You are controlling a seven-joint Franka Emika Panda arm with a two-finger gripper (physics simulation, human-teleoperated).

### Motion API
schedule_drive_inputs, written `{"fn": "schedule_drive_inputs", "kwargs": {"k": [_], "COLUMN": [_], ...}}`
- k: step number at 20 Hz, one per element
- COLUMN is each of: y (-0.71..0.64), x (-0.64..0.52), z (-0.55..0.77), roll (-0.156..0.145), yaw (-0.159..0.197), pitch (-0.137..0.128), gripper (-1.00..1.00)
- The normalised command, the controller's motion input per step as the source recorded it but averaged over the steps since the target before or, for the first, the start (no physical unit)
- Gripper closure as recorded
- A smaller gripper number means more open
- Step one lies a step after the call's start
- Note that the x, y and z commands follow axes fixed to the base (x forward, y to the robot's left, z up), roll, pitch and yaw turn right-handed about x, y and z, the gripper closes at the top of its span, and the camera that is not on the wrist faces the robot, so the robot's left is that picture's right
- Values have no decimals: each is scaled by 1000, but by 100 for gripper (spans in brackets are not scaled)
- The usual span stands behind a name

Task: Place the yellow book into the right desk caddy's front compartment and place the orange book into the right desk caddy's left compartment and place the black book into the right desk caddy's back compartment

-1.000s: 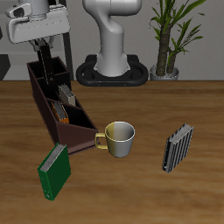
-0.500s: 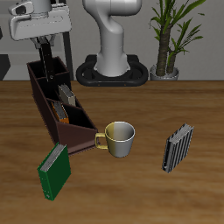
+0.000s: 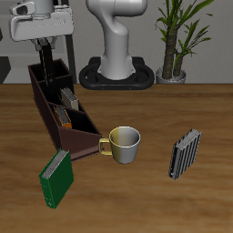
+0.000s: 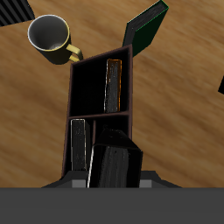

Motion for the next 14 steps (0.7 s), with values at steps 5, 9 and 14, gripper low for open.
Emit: {"fn": "schedule_drive_inputs", "kwargs": {"k": [5,9,14], "y": [-8,27,119], "x": [32,27,56], "z": [-84,-49,-209], "roll": [4,5,32], "yaw": [-10,-5,11], "pitch": [18,9,27], "gripper": [100,100,100]}}
